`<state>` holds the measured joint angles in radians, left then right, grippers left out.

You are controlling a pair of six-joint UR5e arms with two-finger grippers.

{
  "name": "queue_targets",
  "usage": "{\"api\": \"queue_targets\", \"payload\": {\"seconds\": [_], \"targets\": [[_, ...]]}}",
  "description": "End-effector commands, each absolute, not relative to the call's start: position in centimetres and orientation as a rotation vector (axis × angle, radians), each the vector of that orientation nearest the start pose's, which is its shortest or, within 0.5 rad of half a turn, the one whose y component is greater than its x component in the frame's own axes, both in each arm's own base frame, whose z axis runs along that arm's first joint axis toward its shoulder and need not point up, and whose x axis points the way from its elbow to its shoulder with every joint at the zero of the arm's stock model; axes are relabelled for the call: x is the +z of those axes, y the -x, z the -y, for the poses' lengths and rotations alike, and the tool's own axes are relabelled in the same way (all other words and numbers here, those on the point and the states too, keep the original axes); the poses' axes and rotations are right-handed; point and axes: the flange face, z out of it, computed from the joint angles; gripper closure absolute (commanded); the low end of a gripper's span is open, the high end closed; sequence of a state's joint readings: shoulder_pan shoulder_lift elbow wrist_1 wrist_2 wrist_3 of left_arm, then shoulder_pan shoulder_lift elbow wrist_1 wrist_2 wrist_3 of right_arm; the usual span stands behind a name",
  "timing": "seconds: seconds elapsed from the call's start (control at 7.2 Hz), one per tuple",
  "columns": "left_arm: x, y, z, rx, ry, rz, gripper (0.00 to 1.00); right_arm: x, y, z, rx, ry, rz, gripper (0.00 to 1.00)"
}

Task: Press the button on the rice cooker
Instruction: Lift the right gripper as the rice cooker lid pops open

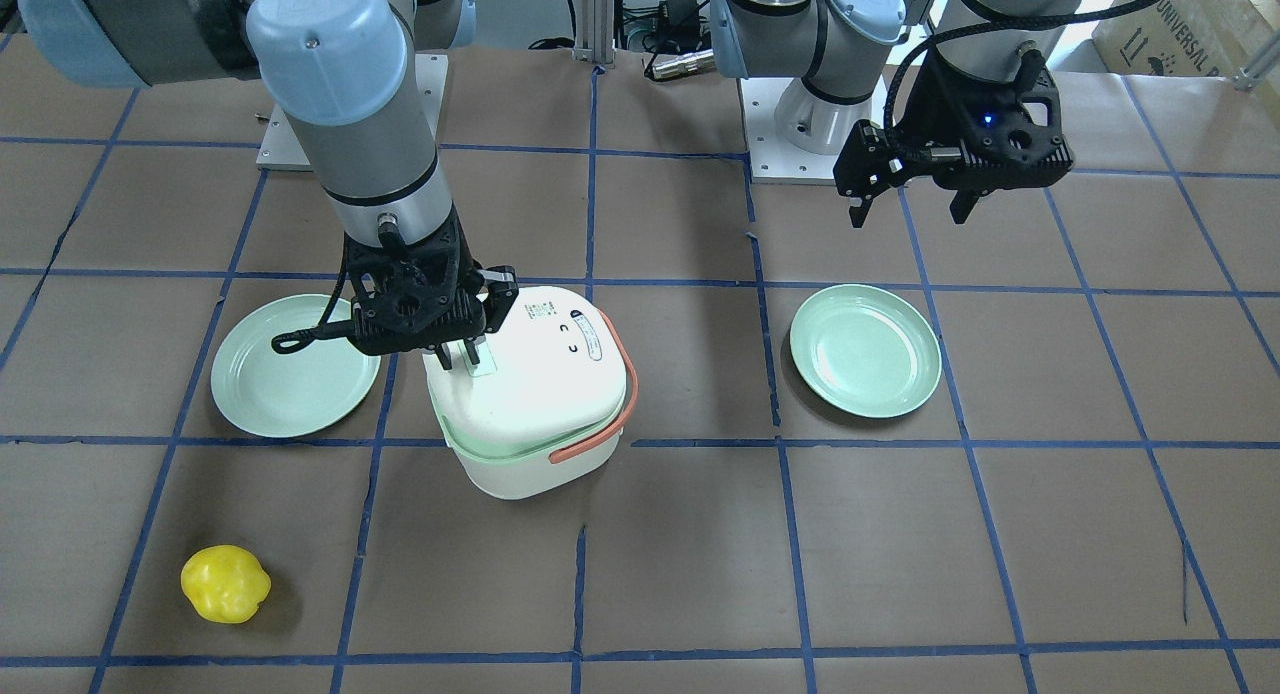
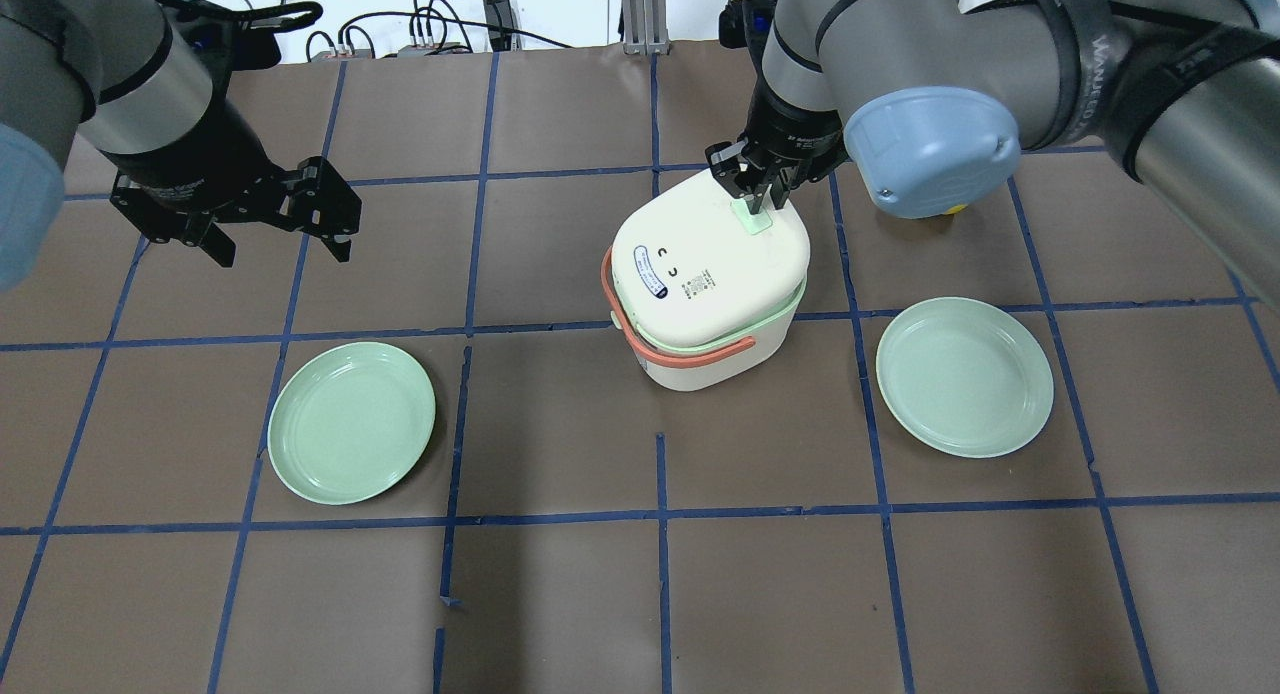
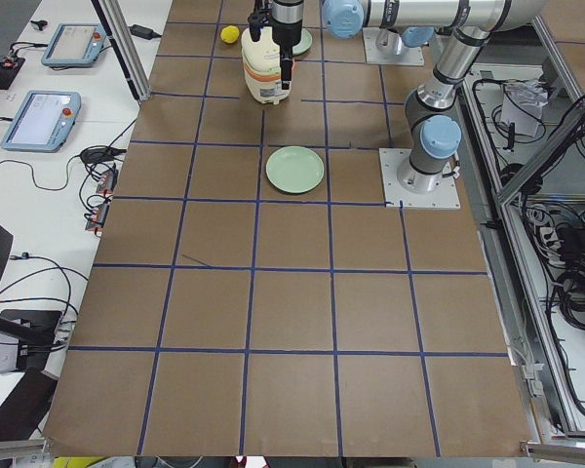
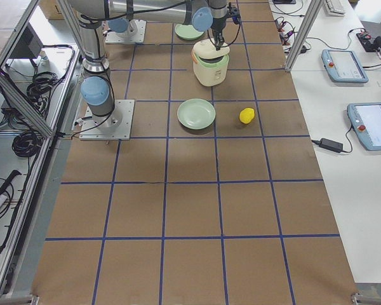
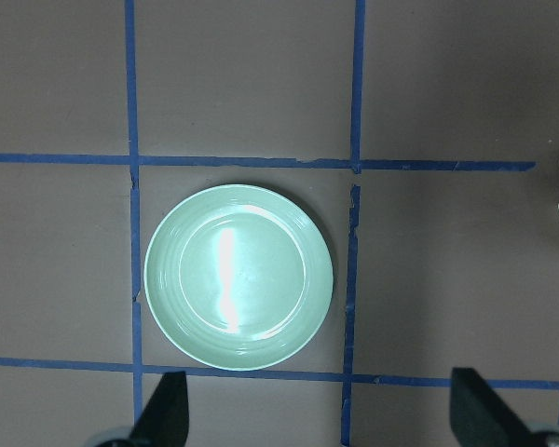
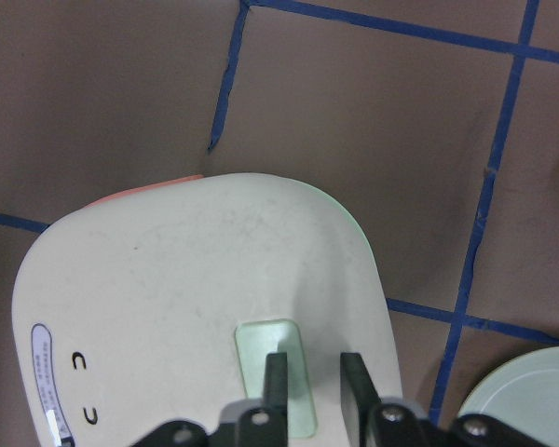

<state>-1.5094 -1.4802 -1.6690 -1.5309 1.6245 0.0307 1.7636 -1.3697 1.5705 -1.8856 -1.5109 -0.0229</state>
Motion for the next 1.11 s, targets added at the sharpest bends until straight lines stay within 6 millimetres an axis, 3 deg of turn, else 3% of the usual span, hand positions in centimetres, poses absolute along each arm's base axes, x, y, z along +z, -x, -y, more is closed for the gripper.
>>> {"api": "queue_targets", "payload": {"seconds": [0.0, 0.28, 0.69, 0.83, 0.97], "targets": [[48.7, 10.0, 46.4, -0.046, 0.049, -3.086, 0.00, 43.6, -24.4, 52.9, -0.164, 0.329, -3.051, 0.00], [48.7, 10.0, 46.4, -0.046, 0.049, -3.086, 0.00, 46.5, -21.3, 52.7, -0.228, 0.249, -3.061, 0.00], [48.7, 10.0, 46.4, -0.046, 0.049, -3.086, 0.00, 47.4, -13.9, 54.2, -0.240, 0.038, -3.076, 0.00], [48.7, 10.0, 46.4, -0.046, 0.049, -3.086, 0.00, 48.1, -12.1, 53.8, -0.216, -0.010, -3.080, 0.00], [48.7, 10.0, 46.4, -0.046, 0.049, -3.086, 0.00, 48.0, -11.8, 53.0, -0.148, -0.019, -3.083, 0.00]]}}
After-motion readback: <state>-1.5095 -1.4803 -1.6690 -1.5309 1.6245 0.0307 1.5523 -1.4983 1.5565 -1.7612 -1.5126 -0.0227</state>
